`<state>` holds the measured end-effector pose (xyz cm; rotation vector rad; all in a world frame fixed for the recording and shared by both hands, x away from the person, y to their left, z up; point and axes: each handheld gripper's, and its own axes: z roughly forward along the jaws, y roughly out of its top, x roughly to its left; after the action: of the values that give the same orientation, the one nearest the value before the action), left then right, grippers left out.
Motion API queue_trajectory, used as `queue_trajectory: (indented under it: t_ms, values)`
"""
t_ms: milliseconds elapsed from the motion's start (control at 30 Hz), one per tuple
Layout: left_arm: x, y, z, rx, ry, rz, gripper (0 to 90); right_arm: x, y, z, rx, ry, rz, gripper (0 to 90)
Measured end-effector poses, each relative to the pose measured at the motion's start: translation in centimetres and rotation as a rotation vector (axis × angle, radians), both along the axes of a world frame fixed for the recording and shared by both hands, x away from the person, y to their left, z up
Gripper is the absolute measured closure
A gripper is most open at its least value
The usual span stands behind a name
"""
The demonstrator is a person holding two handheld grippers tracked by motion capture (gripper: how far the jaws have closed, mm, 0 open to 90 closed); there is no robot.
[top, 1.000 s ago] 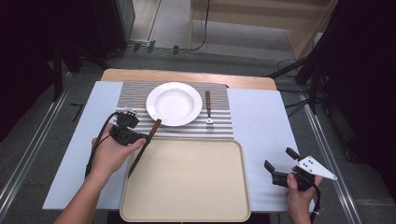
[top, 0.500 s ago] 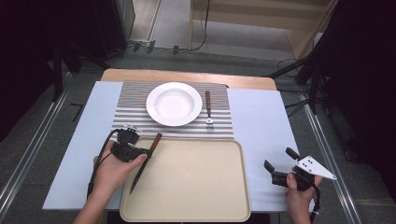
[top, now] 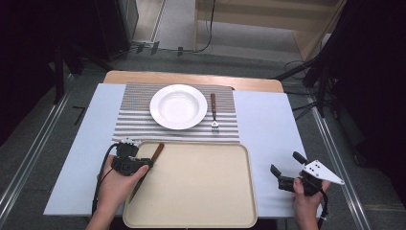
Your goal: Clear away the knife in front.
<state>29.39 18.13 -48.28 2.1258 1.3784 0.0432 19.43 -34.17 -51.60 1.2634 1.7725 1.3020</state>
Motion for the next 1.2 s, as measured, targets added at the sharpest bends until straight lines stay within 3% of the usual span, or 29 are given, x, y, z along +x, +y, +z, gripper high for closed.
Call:
queue_trajectory:
  t_ms: [33, 67, 100, 167, 200, 267, 300, 400, 500, 600, 933, 1200]
  values:
    - [0.0, 0.1, 0.0, -0.007, -0.005, -0.004, 73.7, 0.0, 0.0, 0.0, 0.0, 0.0, 0.0, 0.0]
    - [-0.1, 0.2, 0.2, -0.012, -0.065, 0.0, 63.1, 0.0, 0.0, 0.0, 0.0, 0.0, -0.001, 0.0]
    - [-0.1, 0.2, 0.2, -0.012, -0.065, 0.0, 62.7, 0.0, 0.0, 0.0, 0.0, 0.0, -0.001, 0.0]
    - [-0.3, 0.3, 0.6, -0.035, -0.133, 0.009, 63.9, 0.0, 0.0, 0.0, -0.001, 0.0, -0.002, 0.0]
    - [-0.6, 0.2, 0.9, -0.058, -0.198, -0.023, 68.1, 0.0, 0.0, 0.0, -0.002, 0.001, -0.002, 0.0]
    - [-0.7, 0.0, 1.0, -0.064, -0.218, -0.05, 72.1, 0.0, 0.0, 0.0, -0.003, 0.0, -0.002, 0.0]
    - [-0.9, -0.8, 0.8, -0.064, -0.225, -0.123, 84.6, 0.0, 0.0, 0.0, -0.006, 0.001, -0.001, 0.0]
    - [-1.0, -1.8, 0.2, -0.03, -0.21, -0.162, 89.8, 0.1, 0.1, -0.1, -0.011, 0.001, -0.001, 0.0]
    - [-0.8, -2.6, -0.7, 0.002, -0.182, -0.168, 89.8, 0.1, 0.1, -0.1, -0.012, 0.001, -0.002, 0.0]
    - [-0.8, -2.5, -1.1, 0.046, -0.193, -0.157, 89.8, 0.1, 0.1, -0.1, -0.014, 0.001, 0.001, 0.0]
    - [-1.7, 0.8, -1.1, 0.004, -0.169, -0.095, 89.9, 0.1, 0.1, -0.1, -0.015, 0.002, 0.0, 0.0]
    - [-1.9, 2.0, -1.1, -0.024, -0.152, -0.078, 89.8, 0.1, 0.1, -0.1, -0.018, 0.003, 0.002, 0.0]
